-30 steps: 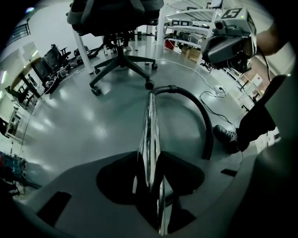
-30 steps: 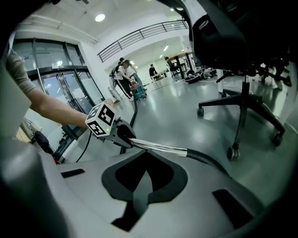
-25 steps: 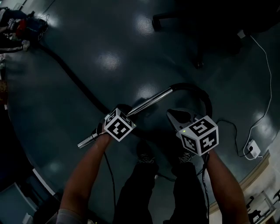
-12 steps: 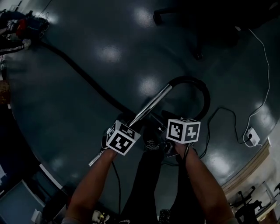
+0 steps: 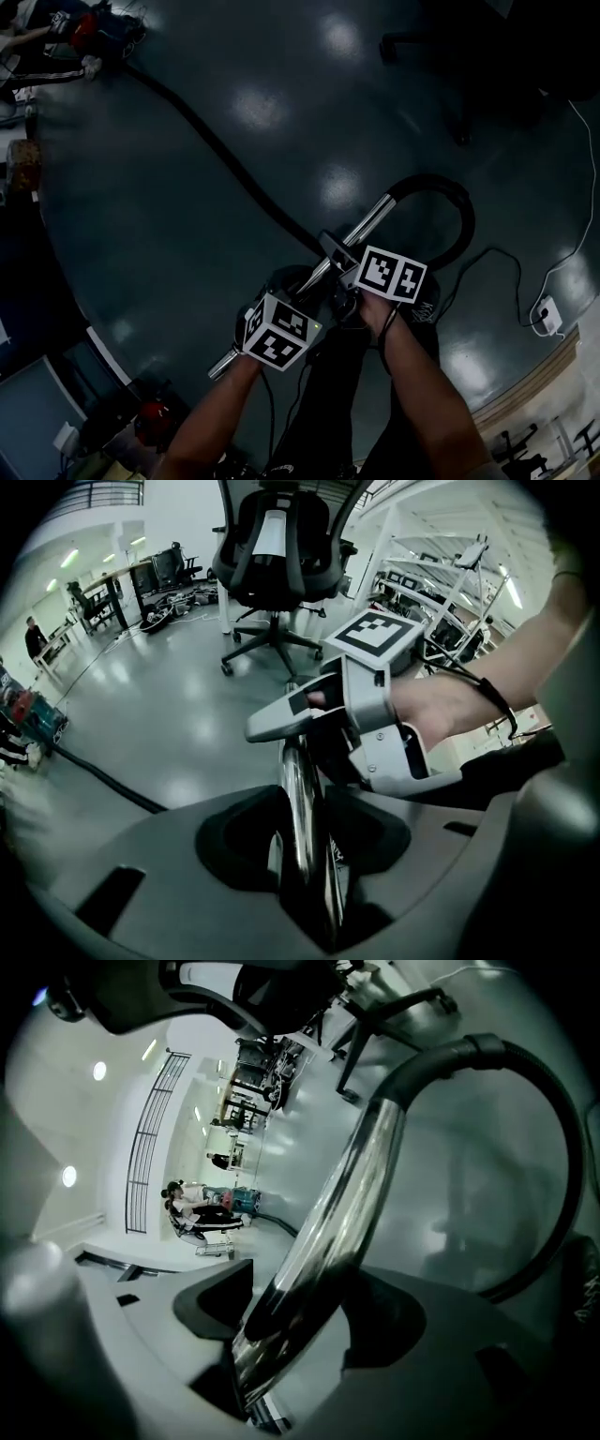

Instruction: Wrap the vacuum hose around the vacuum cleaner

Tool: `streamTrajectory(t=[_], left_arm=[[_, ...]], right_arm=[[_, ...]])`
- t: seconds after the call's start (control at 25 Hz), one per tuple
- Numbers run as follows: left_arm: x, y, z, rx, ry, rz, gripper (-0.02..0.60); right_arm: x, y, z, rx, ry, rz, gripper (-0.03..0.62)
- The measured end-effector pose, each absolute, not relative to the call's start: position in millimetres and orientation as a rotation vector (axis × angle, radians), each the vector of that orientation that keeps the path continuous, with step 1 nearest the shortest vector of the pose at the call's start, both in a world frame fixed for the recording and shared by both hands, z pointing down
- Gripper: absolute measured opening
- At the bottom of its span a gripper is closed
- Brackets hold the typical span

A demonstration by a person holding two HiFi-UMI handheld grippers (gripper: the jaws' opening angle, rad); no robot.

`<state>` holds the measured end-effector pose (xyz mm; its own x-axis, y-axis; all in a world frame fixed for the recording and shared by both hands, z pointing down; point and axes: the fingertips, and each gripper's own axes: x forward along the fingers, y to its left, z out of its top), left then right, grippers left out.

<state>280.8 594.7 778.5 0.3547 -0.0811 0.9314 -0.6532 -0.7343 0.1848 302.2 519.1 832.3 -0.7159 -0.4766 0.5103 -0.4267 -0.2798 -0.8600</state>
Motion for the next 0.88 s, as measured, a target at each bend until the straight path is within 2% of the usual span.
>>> streamTrajectory(t=[0.16,0.52,0.64,0.88], left_arm=[[268,608,754,2.091,-0.691,1.307,0.166],[263,634,722,2.045,-0.8,1.19,0.16],[265,634,719,2.058,-0.795,1.16,0.16],[261,634,690,2.158,-0.817,1.263,0.171]], right_arm=[[284,524,807,-1.116,1.926,-2.166,0.268],[261,553,775,-1.009,1.971,-2.202,0.27],[260,556,773,-0.989,1.963,-2.225,0.215],[278,558,755,-1.054,2.089,-2.183,0.165]])
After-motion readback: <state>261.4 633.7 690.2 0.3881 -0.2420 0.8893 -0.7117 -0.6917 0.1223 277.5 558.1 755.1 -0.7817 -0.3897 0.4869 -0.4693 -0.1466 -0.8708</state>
